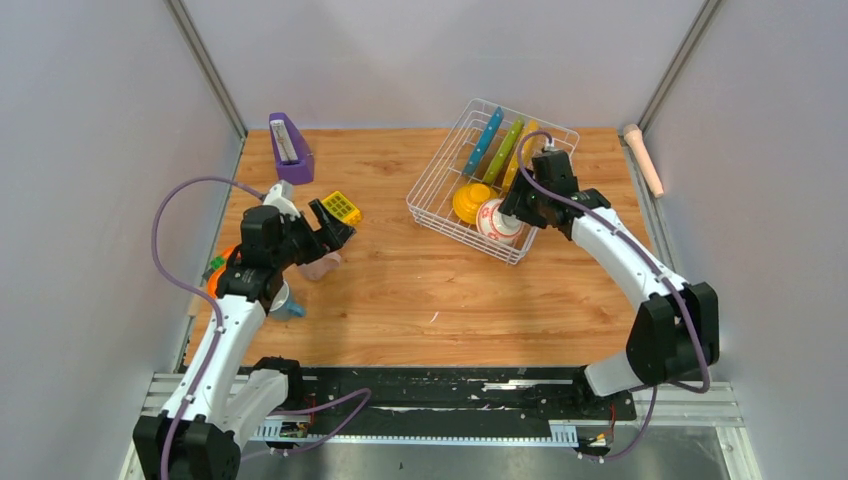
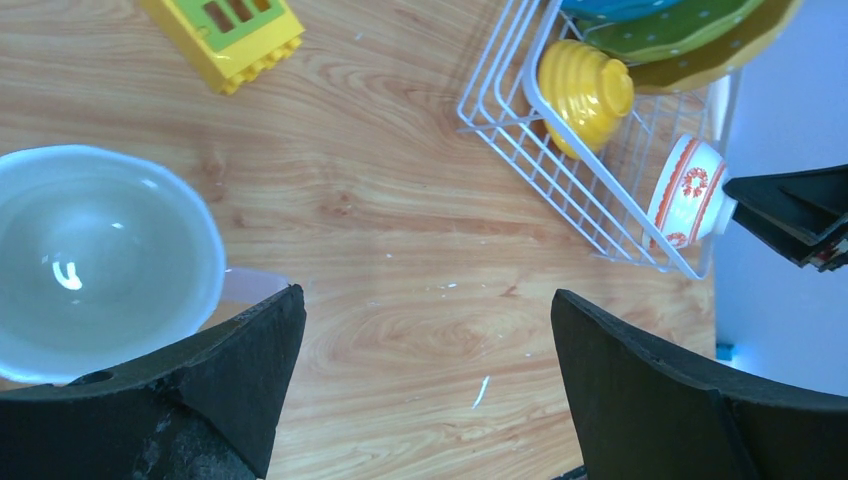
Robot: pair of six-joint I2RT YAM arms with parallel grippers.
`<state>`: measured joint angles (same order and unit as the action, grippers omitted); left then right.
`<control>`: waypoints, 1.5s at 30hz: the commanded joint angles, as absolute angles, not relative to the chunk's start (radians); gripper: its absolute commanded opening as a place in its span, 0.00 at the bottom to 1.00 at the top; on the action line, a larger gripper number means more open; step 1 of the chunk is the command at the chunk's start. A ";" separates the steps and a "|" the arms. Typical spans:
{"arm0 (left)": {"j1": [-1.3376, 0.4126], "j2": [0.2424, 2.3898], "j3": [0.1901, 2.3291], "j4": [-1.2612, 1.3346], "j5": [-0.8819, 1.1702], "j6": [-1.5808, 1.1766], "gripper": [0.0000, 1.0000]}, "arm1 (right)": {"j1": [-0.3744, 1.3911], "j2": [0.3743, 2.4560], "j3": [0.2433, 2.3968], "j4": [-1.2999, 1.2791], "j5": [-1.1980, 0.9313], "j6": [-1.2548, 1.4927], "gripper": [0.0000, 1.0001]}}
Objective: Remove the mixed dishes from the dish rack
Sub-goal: Pick up the bowl from the dish rack.
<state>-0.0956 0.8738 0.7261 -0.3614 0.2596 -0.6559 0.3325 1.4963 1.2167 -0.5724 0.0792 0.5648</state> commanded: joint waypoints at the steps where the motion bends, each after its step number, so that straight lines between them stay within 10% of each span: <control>1: -0.091 0.893 0.738 -0.256 0.382 -0.678 1.00 | 0.278 1.355 1.155 -0.368 -0.183 0.591 0.00; 28: -0.359 1.101 0.783 0.239 0.572 -0.776 0.99 | 0.198 1.211 0.888 0.478 -1.128 1.200 0.00; 45: -0.498 1.202 0.811 0.586 0.694 -0.770 0.87 | 0.282 1.294 0.892 0.661 -1.196 1.384 0.00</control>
